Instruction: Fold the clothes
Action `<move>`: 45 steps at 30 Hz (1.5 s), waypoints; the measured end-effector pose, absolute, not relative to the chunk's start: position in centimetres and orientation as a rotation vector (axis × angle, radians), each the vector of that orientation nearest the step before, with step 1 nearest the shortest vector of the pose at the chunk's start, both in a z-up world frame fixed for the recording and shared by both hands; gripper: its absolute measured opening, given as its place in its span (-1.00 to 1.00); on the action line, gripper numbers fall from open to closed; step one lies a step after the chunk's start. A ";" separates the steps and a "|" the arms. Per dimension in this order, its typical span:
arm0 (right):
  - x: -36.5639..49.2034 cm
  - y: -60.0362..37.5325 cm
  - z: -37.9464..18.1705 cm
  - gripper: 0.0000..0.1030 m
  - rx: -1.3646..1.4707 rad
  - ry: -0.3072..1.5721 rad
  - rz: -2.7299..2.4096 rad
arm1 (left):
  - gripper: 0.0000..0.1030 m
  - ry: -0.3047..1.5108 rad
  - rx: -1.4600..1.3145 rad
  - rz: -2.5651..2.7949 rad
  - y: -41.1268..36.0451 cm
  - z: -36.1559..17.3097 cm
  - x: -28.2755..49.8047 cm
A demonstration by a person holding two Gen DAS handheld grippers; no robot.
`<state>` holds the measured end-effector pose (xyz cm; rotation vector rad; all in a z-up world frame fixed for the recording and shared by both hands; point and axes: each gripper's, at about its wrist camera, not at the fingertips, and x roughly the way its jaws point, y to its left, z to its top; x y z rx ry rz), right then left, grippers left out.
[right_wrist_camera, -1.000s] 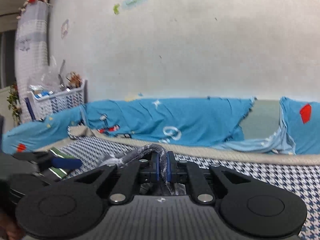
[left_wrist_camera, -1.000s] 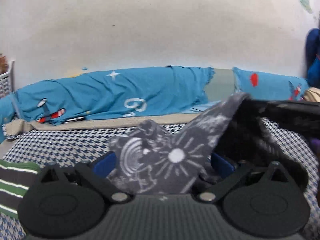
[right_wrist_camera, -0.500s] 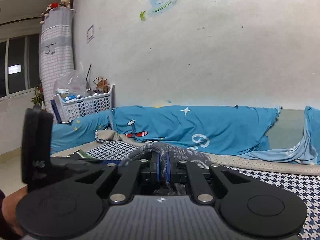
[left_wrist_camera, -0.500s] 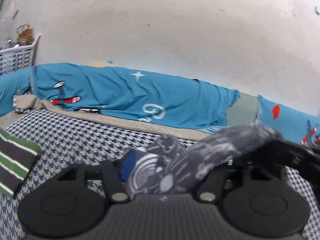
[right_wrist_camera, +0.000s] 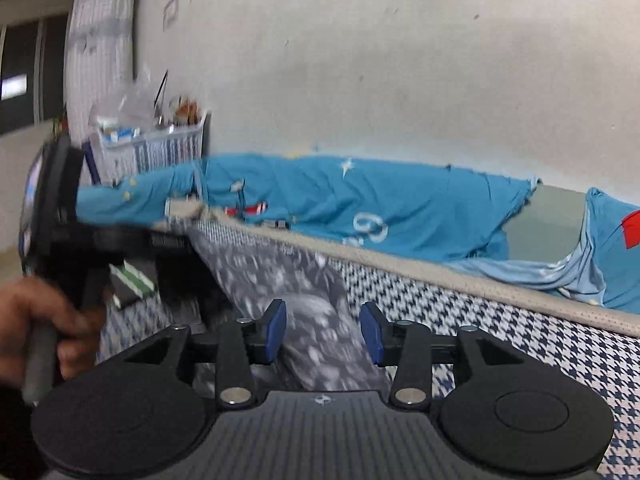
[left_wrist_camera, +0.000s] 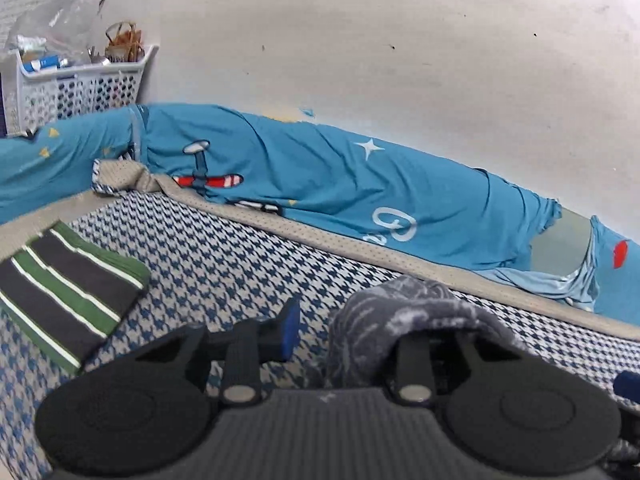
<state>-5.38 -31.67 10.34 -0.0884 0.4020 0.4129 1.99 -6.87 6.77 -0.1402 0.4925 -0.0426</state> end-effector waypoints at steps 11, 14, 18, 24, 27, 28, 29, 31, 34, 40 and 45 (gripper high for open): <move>-5.2 -31.2 9.0 -0.02 -0.203 0.446 0.411 | -0.46 0.411 -0.160 0.125 -2.5 8.7 1.9; -5.1 -31.1 9.0 0.07 -0.207 0.441 0.418 | -0.46 0.380 -0.155 0.162 -1.4 9.3 1.7; -4.9 -30.8 8.7 0.09 -0.207 0.448 0.432 | -0.46 0.371 -0.177 0.192 0.0 9.7 1.6; -4.9 -30.5 9.0 0.09 -0.203 0.451 0.476 | -0.46 0.355 -0.203 0.259 2.3 9.9 1.6; -5.0 -30.3 8.8 0.09 -0.211 0.460 0.502 | -0.46 0.376 -0.242 0.276 3.7 9.8 1.7; -5.0 -30.2 8.8 0.10 -0.214 0.463 0.511 | -0.46 0.386 -0.256 0.275 4.1 9.6 1.8; -5.0 -30.1 8.7 0.11 -0.216 0.466 0.520 | -0.46 0.396 -0.269 0.276 4.4 9.5 1.8; -5.1 -29.9 8.6 0.12 -0.222 0.472 0.537 | -0.46 0.407 -0.281 0.286 4.8 9.3 1.9; -5.1 -29.6 8.5 0.12 -0.225 0.482 0.566 | -0.46 0.404 -0.278 0.301 5.1 9.1 1.8; -5.1 -29.2 8.3 0.19 -0.212 0.506 0.640 | -0.46 0.408 -0.274 0.323 5.4 8.9 1.8; -4.9 -27.6 7.2 0.24 -0.265 0.517 0.634 | -0.46 0.432 -0.265 0.311 4.9 8.4 1.9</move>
